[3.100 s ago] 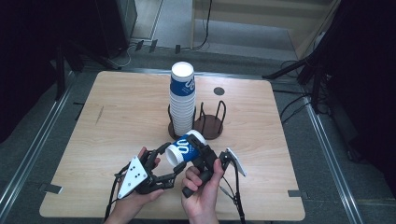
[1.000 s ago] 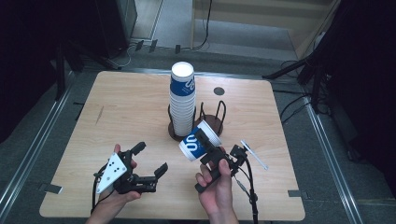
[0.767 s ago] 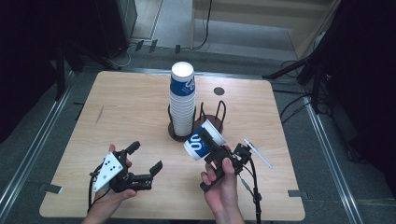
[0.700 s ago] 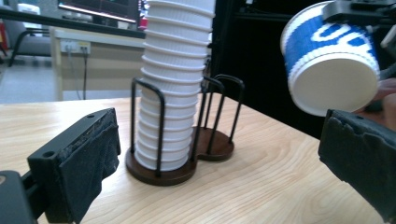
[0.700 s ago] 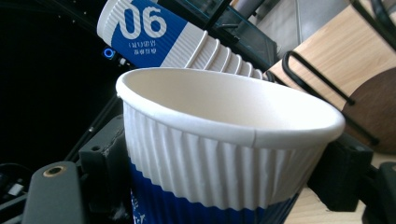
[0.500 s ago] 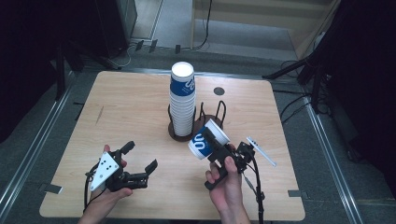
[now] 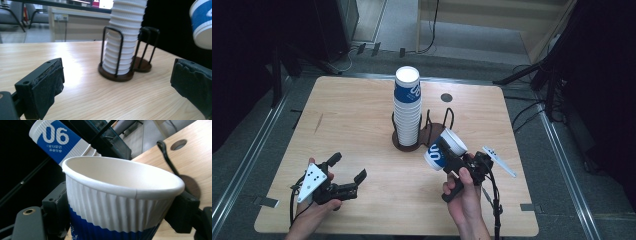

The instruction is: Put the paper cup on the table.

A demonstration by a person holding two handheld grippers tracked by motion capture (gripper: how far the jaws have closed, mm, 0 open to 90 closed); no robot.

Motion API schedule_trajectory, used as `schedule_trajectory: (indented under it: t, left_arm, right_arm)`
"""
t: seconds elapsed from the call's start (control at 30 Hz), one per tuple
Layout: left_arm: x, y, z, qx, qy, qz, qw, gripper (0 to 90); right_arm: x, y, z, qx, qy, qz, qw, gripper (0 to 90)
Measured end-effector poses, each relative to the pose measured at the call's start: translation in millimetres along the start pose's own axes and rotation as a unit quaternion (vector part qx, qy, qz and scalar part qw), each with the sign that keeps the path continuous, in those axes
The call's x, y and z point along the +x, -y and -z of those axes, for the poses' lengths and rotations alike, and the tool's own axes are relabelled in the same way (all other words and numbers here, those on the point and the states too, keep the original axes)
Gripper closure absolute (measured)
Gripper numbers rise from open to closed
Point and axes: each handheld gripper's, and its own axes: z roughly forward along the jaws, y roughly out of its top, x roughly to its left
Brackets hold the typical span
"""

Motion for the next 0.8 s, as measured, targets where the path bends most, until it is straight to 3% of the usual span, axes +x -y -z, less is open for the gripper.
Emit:
schedule_trajectory:
  t: [0.3, 0.4, 0.6, 0.8]
  left_arm:
    - [23.7, 7.9, 15.5, 0.013, -0.037, 0.005, 0.9992, 0.0]
    - [30.1, 8.5, 22.4, 0.016, -0.050, 0.005, 0.9986, 0.0]
    - [46.2, 14.6, 38.1, 0.034, -0.080, 0.009, 0.9961, 0.0]
    - [58.6, 20.1, 52.7, 0.050, -0.099, 0.010, 0.9937, 0.0]
  right_arm:
    - [-8.0, -7.0, 5.4, -0.017, 0.028, 0.056, 0.9979, 19.4]
    - [-9.8, -7.2, 6.7, -0.018, 0.036, 0.083, 0.9957, 19.4]
    - [-12.8, -5.2, 7.4, -0.015, 0.057, 0.143, 0.9881, 19.4]
    - [-19.3, -3.9, 6.3, -0.022, 0.073, 0.173, 0.9819, 19.3]
